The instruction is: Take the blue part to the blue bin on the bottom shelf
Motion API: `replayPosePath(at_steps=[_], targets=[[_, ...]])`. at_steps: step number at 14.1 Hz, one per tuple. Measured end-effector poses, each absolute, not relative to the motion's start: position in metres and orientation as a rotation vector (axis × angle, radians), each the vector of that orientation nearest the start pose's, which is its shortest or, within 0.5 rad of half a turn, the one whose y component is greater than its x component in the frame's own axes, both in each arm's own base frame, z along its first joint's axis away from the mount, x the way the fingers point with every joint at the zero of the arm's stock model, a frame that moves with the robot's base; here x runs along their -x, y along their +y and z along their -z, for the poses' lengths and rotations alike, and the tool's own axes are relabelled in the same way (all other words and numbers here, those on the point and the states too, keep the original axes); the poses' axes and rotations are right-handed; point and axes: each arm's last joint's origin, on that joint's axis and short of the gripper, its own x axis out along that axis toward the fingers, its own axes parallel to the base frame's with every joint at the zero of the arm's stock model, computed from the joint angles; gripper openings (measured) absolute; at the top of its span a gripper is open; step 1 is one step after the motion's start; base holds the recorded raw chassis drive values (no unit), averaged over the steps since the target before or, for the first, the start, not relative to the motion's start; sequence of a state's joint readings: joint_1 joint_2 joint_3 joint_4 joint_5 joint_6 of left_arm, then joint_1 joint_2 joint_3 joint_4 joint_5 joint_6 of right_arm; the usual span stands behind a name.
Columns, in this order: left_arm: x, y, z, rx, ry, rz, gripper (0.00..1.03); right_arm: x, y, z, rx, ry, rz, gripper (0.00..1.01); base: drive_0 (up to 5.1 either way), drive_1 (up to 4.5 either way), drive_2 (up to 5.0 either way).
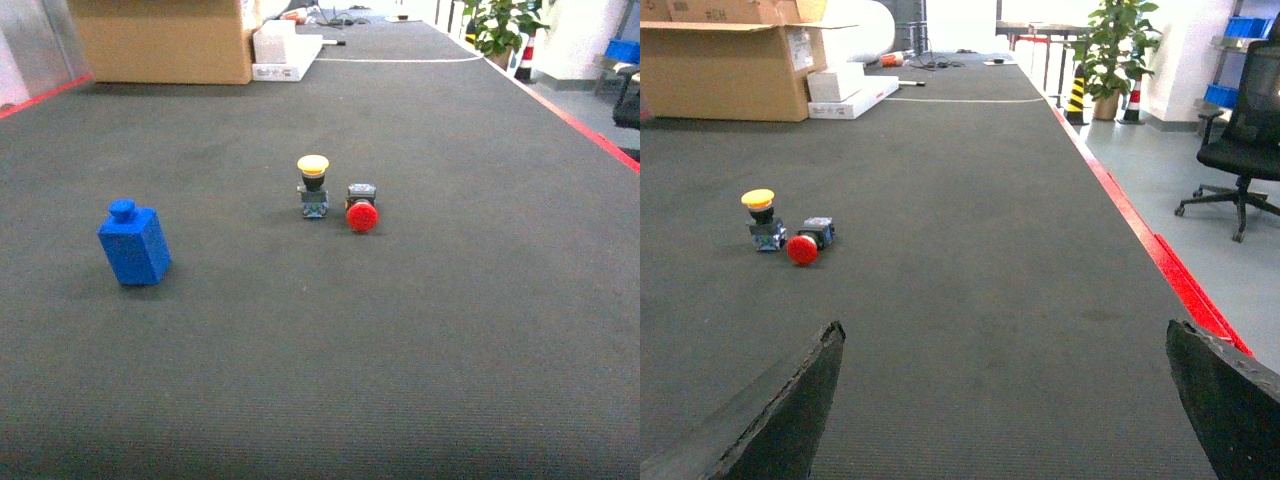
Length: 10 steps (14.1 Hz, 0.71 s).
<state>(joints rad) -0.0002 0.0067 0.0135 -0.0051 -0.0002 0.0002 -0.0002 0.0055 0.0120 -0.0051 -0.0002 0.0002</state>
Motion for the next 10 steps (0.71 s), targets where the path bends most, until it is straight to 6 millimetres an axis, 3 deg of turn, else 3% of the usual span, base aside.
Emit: replayPosePath(at_steps=[10], targets=[[-0.0973, 0.0, -0.1672, 0.0, -0.002, 0.0, 0.98, -0.0973, 0.0, -0.1667, 0.0, -0.001, 0.0, 0.98, 0.0, 0.0, 0.0]])
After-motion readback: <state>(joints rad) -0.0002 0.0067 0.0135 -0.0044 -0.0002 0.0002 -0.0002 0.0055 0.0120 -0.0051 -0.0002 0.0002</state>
